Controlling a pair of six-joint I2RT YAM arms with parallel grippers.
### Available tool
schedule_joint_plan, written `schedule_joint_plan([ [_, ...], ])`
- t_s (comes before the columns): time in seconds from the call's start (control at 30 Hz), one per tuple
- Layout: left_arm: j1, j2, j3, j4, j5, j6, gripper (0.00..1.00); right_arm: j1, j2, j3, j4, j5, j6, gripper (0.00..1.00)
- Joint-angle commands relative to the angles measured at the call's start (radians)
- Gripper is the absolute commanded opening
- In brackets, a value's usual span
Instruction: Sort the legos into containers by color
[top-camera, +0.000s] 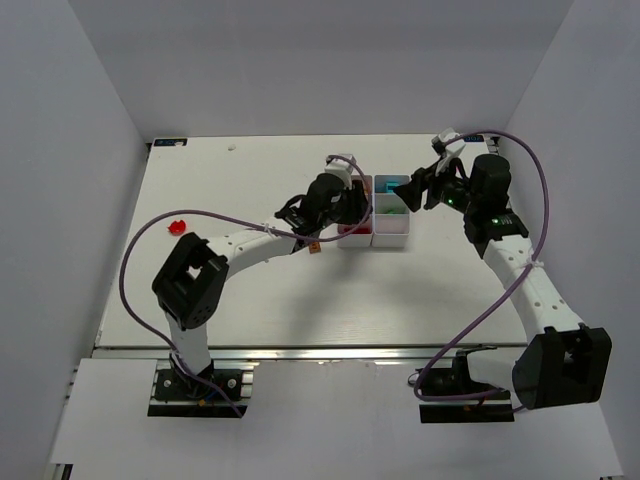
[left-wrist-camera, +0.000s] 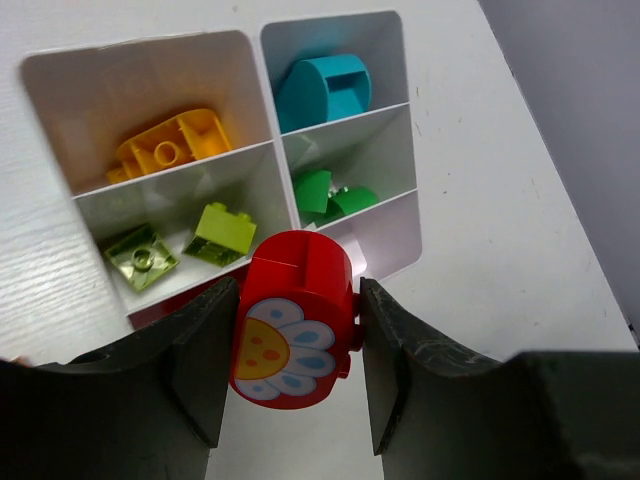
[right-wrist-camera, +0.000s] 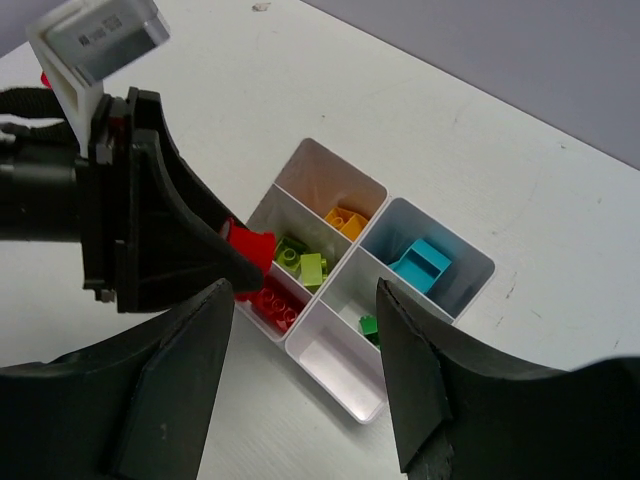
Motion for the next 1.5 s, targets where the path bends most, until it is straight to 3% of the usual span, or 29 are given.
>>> schedule_joint_plan([
  [0.0,-0.024,0.009,-0.020,0.149,-0.058,0.046,0.05,-0.011,-0.036,-0.013,0.037,-0.017,0.010,0.64],
  [0.23,-0.027,0.022,-0.102,0.302,-0.115,0.045,0.02,-0.028,-0.047,-0.022,0.038,-0.023,0.014,0.64],
  [0.43,-0.080,0.009,-0.099,0.279,-0.403,0.029,0.00,-0.034,-0.044,-0.027,0.041,-0.031,0.022,0.64],
  [0.63,-0.146,0.023,-0.116,0.322,-0.529,0.049,0.00,-0.036,-0.036,-0.021,0.039,-0.038,0.017,0.64],
  [1.33,-0.173,0.106,-0.075,0.315,-0.549,0.097,0.00,-0.040,-0.047,-0.032,0.028,-0.049,0.017,0.64],
  [1.47,-0.171,0.120,-0.061,0.305,-0.560,0.106,0.06,-0.042,-0.047,-0.033,0.027,-0.054,0.019,0.64],
])
